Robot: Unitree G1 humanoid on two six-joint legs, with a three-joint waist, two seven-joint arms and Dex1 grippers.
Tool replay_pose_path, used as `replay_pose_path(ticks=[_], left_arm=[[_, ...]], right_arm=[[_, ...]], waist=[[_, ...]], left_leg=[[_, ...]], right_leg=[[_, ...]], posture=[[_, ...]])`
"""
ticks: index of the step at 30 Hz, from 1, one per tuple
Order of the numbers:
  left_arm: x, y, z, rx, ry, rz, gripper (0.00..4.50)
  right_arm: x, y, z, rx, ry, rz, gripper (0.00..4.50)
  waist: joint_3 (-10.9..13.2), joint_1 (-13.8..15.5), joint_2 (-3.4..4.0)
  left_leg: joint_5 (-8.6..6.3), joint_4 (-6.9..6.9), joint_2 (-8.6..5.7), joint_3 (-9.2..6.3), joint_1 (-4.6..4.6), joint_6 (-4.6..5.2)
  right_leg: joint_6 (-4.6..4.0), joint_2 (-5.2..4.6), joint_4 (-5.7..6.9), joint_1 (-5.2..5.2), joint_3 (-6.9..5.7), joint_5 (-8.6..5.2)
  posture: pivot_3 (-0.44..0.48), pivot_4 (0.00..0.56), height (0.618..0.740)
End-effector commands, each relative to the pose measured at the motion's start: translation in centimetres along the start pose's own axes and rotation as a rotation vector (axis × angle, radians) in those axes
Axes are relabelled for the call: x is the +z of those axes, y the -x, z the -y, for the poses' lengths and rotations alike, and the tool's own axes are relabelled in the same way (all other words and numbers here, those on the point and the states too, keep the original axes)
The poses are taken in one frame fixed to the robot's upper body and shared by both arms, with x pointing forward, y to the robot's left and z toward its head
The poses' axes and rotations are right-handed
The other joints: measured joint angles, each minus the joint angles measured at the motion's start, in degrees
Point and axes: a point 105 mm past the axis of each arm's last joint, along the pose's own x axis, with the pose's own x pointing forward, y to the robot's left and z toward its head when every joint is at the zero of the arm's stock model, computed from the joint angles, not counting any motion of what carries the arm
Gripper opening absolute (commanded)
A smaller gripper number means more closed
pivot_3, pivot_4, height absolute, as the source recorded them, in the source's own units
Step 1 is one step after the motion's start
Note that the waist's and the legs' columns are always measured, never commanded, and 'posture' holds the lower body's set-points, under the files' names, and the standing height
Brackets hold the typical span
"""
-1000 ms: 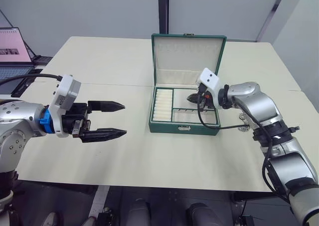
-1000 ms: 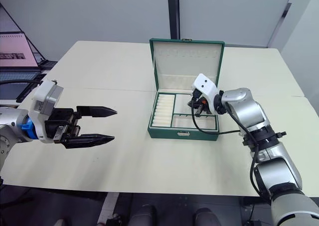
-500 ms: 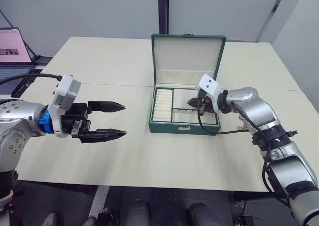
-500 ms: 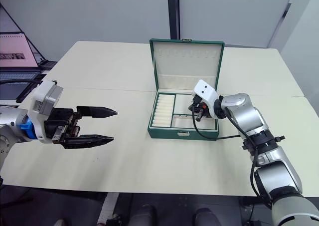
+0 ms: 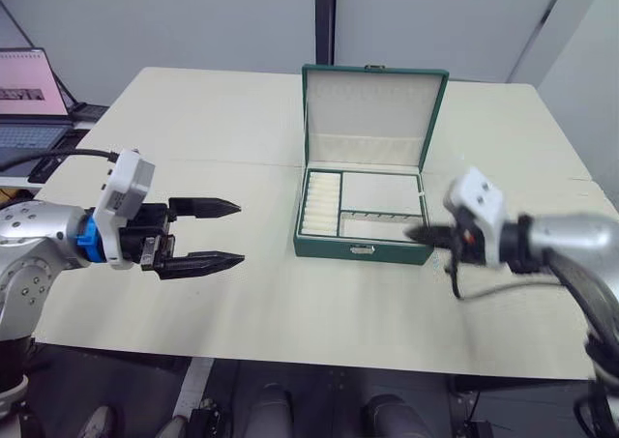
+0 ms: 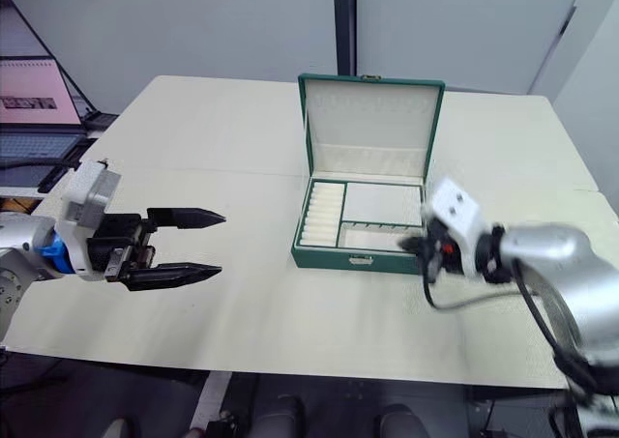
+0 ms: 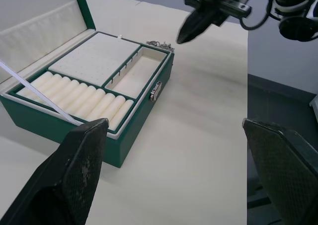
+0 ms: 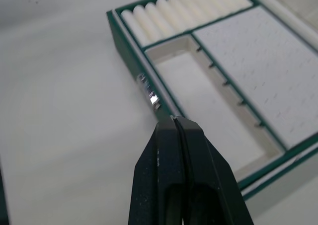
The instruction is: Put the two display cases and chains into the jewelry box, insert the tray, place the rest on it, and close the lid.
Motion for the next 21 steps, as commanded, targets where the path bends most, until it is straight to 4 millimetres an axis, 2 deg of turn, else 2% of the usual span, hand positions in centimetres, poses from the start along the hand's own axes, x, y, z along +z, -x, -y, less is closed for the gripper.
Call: replay_pose_path(ticks=[1, 4, 8, 13, 18, 21], left_arm=[[0.5, 0.2, 0.4, -0.033, -0.064, -0.013, 4.5], [0.3, -0.1, 0.4, -0.05, -0.07, -0.015, 4.5], [0.1, -0.4, 0.3, -0.065, -0.077, -0.016, 4.5], [0.3, -0.6, 0.2, -0.075, -0.096, -0.019, 4.5], [1.2, -1.7, -0.6, -0.038, -0.16, 0.015, 4.5], [2.1, -4.5, -1.4, 0.042, -0.185, 0.06, 4.5]], right_arm=[[-1.6, 1.7, -2.0, -0.067, -0.04, 0.001, 0.02], [-3.8, 2.0, -3.7, -0.03, -0.121, -0.026, 0.55], [-5.3, 2.0, -4.9, -0.049, -0.179, -0.019, 1.54], [-5.8, 2.1, -5.7, -0.068, -0.19, -0.013, 2.86], [-6.0, 2.3, -5.2, -0.135, -0.195, -0.016, 4.48], [-6.6, 2.7, -4.6, -0.209, -0.203, -0.034, 4.48]], waist=[[0.0, -0.1, -0.05], [0.0, -0.4, -0.06], [-0.1, -0.5, -0.1], [-0.1, -0.5, -0.19], [-0.2, -0.3, -0.27], [-0.2, -0.1, -0.35]], left_leg=[[0.0, 0.0, 0.01, -0.02, 0.01, 0.0], [0.0, 0.02, 0.0, 0.01, 0.03, 0.0], [-0.01, 0.03, -0.01, 0.02, 0.03, 0.01], [-0.01, 0.04, -0.02, 0.0, 0.03, 0.02], [-0.01, 0.05, -0.04, -0.02, 0.03, 0.01], [-0.01, 0.09, -0.06, -0.04, 0.02, 0.01]], right_leg=[[0.0, 0.01, 0.0, 0.03, -0.02, 0.0], [0.0, 0.01, 0.01, 0.04, 0.03, 0.0], [0.0, 0.01, 0.0, 0.06, 0.05, 0.0], [0.0, 0.01, 0.0, 0.07, 0.05, 0.0], [0.0, 0.01, 0.0, 0.1, 0.03, 0.0], [0.0, 0.0, -0.02, 0.15, 0.02, 0.0]], posture=[[0.0, 0.15, 0.74], [0.0, 0.15, 0.74], [0.0, 0.15, 0.74], [0.0, 0.15, 0.74], [0.0, 0.15, 0.74], [0.0, 0.15, 0.74]])
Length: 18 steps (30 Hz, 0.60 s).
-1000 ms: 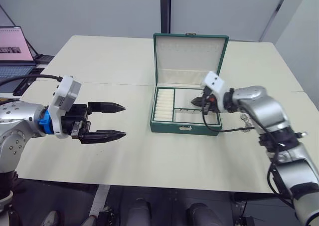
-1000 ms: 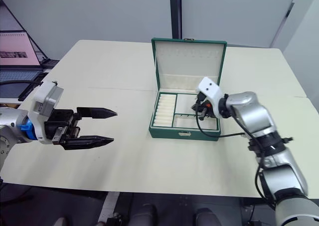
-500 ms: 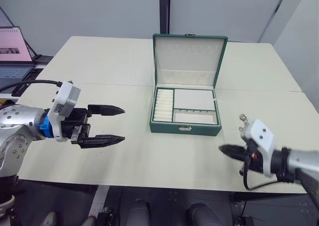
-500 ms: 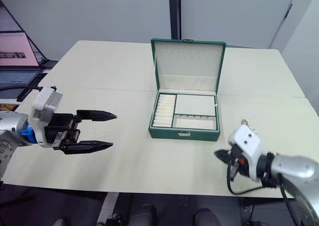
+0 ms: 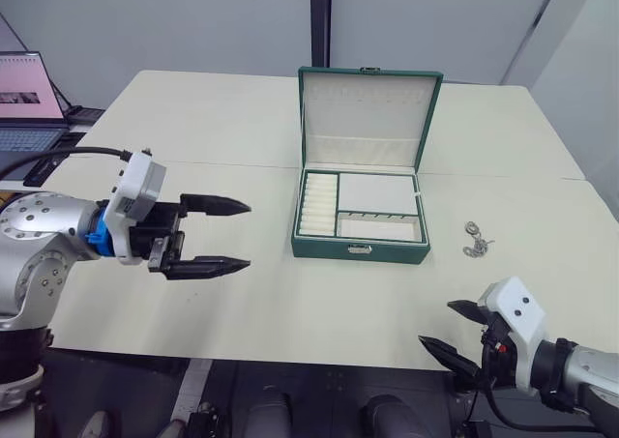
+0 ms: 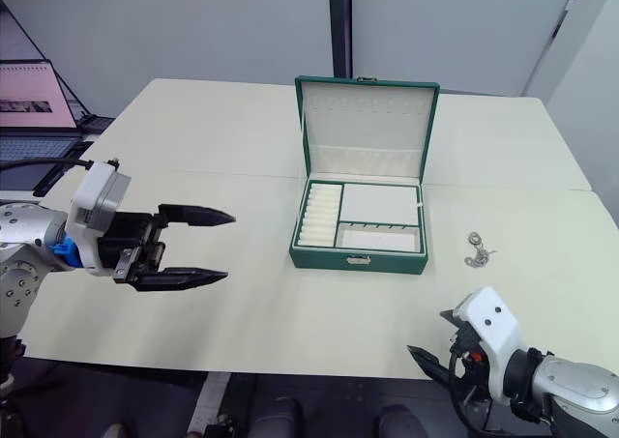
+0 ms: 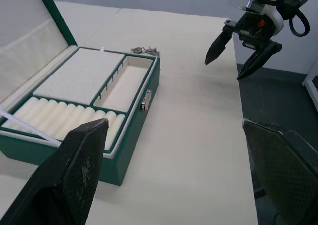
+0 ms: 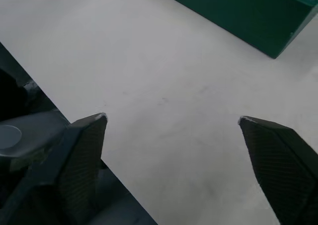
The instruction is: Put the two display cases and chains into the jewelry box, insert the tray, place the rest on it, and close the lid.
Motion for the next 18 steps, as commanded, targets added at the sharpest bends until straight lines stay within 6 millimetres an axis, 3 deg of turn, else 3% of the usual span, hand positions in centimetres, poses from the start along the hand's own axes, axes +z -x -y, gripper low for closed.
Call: replay_pose_path(ticks=[1, 5, 10, 18], left_arm=[[1.0, -3.0, -0.3, 0.061, -0.035, 0.021, 4.5], [1.1, -5.0, 1.0, 0.019, -0.001, 0.005, 4.5], [1.2, -5.8, 1.4, 0.004, 0.013, -0.016, 4.5], [1.4, -6.1, 1.2, -0.008, 0.006, -0.006, 4.5]], right_arm=[[0.4, 0.4, 0.6, -0.083, 0.029, 0.028, 4.48], [0.4, 0.5, 1.5, -0.134, 0.027, 0.035, 4.48], [0.9, 0.8, 3.7, -0.217, 0.029, 0.048, 4.48], [0.9, 0.9, 9.7, -0.41, -0.057, 0.038, 4.48]], waist=[[-0.1, 0.2, -0.11], [-0.1, 0.0, -0.21], [-0.1, -0.1, -0.19], [-0.1, 0.0, -0.2]], left_leg=[[0.0, 0.01, 0.0, -0.03, -0.01, 0.0], [0.0, 0.06, -0.01, -0.08, -0.04, -0.01], [0.01, 0.07, -0.01, -0.1, 0.0, -0.01], [0.01, 0.12, -0.04, -0.1, 0.0, -0.01]], right_leg=[[0.0, 0.0, 0.0, 0.02, -0.01, 0.0], [0.0, 0.01, 0.0, 0.05, -0.02, 0.0], [0.0, 0.04, 0.04, 0.07, -0.01, 0.0], [0.0, 0.02, 0.02, 0.12, -0.01, 0.0]], posture=[[0.0, 0.15, 0.74], [0.0, 0.15, 0.74], [0.0, 0.15, 0.74], [0.0, 0.15, 0.74]])
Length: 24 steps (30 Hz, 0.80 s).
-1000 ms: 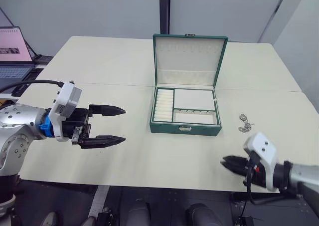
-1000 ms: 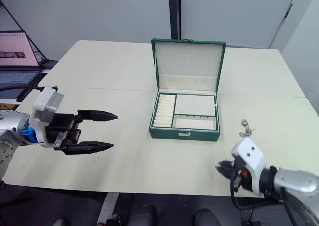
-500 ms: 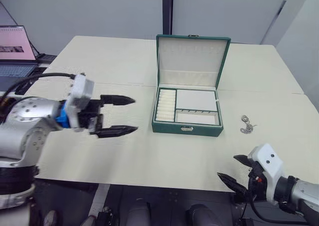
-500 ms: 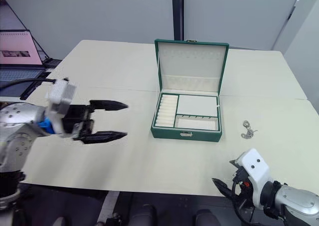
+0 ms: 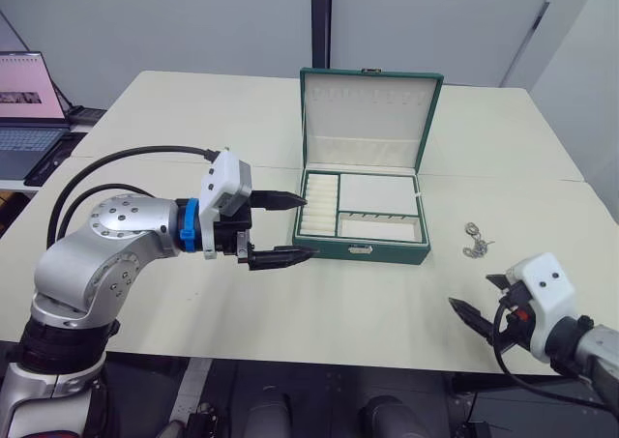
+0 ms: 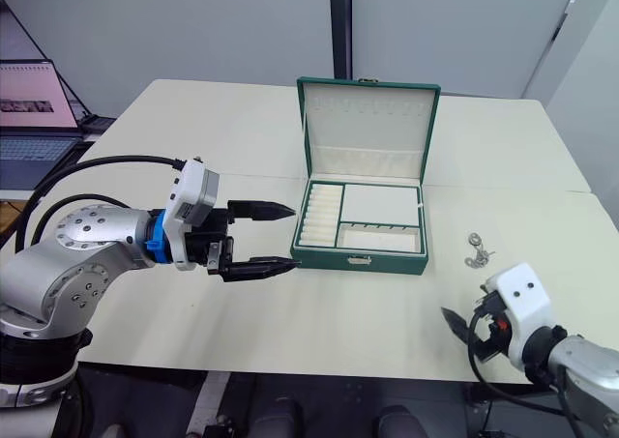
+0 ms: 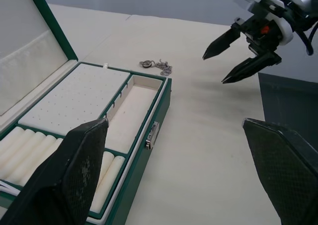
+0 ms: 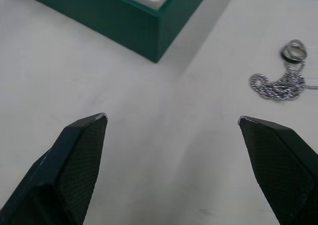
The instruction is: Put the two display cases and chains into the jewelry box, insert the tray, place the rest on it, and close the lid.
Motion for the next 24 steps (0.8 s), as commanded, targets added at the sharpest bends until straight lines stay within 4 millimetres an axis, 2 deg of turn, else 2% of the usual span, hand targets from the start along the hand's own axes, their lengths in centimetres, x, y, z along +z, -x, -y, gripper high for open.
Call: replay_pose_path(ticks=[1, 4, 9, 18, 24], left_arm=[[1.1, -0.3, 0.3, -0.027, -0.042, 0.032, 4.5], [1.4, -0.4, 0.1, -0.027, -0.053, 0.042, 4.5], [1.6, -0.7, 0.3, -0.039, -0.058, 0.053, 4.5], [1.8, -0.7, 0.4, -0.037, -0.062, 0.061, 4.5], [2.0, -0.6, 0.4, -0.039, -0.069, 0.066, 4.5]], right_arm=[[0.6, -0.6, 2.8, -0.107, -0.011, 0.016, 4.48], [0.5, -1.9, 4.7, -0.142, -0.024, 0.001, 4.48], [0.5, -3.8, 6.1, -0.14, -0.054, -0.008, 4.48], [0.5, -6.6, 6.3, -0.085, -0.079, -0.003, 4.48], [-0.4, -8.1, 6.6, -0.081, -0.076, -0.022, 4.48]], waist=[[0.0, 0.0, 0.0], [0.0, 0.0, 0.0], [0.0, 0.0, 0.02], [0.0, 0.1, 0.02], [0.0, 0.0, 0.02]], left_leg=[[0.0, 0.0, -0.01, 0.0, 0.0, 0.0], [0.0, 0.01, -0.01, 0.01, 0.0, 0.0], [0.0, -0.01, -0.01, 0.02, 0.0, 0.0], [0.01, 0.01, -0.01, 0.03, 0.0, -0.01], [0.01, 0.02, 0.0, 0.03, 0.0, -0.02]], right_leg=[[0.0, 0.0, 0.0, 0.0, 0.0, 0.0], [0.0, 0.0, 0.0, 0.0, 0.01, 0.0], [0.0, -0.01, -0.01, -0.01, 0.02, 0.0], [0.0, -0.01, -0.01, 0.0, 0.01, 0.0], [0.0, -0.01, 0.0, 0.0, 0.01, 0.01]], posture=[[0.0, 0.15, 0.74], [0.0, 0.15, 0.74], [0.0, 0.15, 0.74], [0.0, 0.15, 0.74], [0.0, 0.15, 0.74]])
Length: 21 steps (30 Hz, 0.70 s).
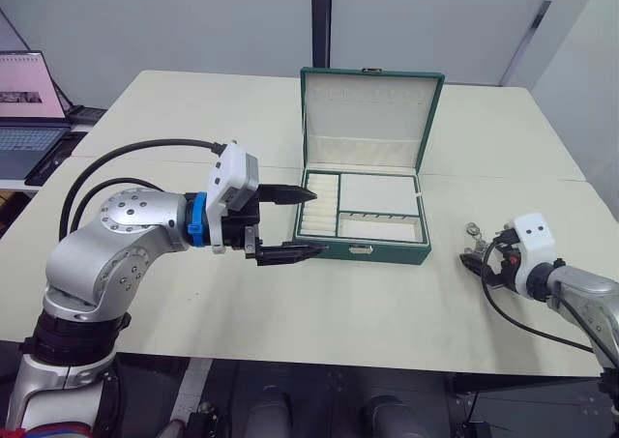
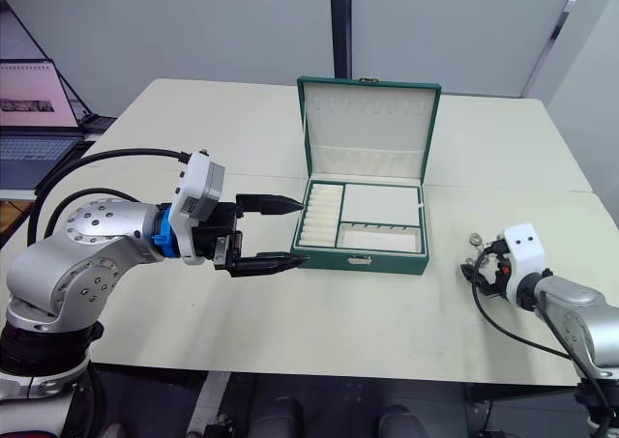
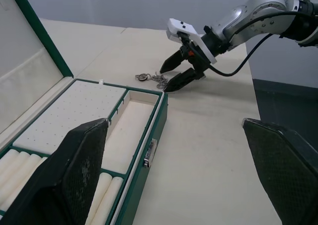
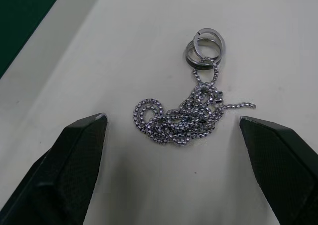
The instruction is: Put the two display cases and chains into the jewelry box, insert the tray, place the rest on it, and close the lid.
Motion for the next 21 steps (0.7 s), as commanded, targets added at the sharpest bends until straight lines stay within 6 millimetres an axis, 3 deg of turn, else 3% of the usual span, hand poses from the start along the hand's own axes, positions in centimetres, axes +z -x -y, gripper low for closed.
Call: replay_pose_path(ticks=[1, 17, 21], left_arm=[[1.11, 0.14, 0.31, -0.014, -0.047, 0.024, 4.5], [1.18, 0.51, 0.11, -0.015, -0.052, 0.017, 4.5], [1.2, 0.54, 0.08, -0.013, -0.054, 0.016, 4.5]], right_arm=[[0.02, -0.42, 0.27, -0.006, 0.018, 0.01, 4.48], [-0.59, -1.13, -0.48, 0.029, -0.019, -0.001, 4.48], [-0.54, -1.22, -0.63, 0.034, -0.023, 0.001, 3.6]], waist=[[0.0, 0.0, 0.0], [0.0, -0.1, -0.01], [0.0, -0.1, -0.01]], left_leg=[[0.0, 0.01, 0.0, 0.0, 0.0, 0.0], [-0.01, 0.01, 0.01, -0.01, 0.2, 0.01], [-0.01, 0.01, 0.01, -0.01, 0.21, 0.01]], right_leg=[[0.0, 0.0, 0.0, 0.01, -0.01, 0.0], [0.0, 0.01, 0.01, 0.21, -0.01, 0.0], [0.0, 0.01, 0.02, 0.21, -0.01, 0.0]], posture=[[0.0, 0.15, 0.74], [0.0, 0.15, 0.74], [0.0, 0.15, 0.74]])
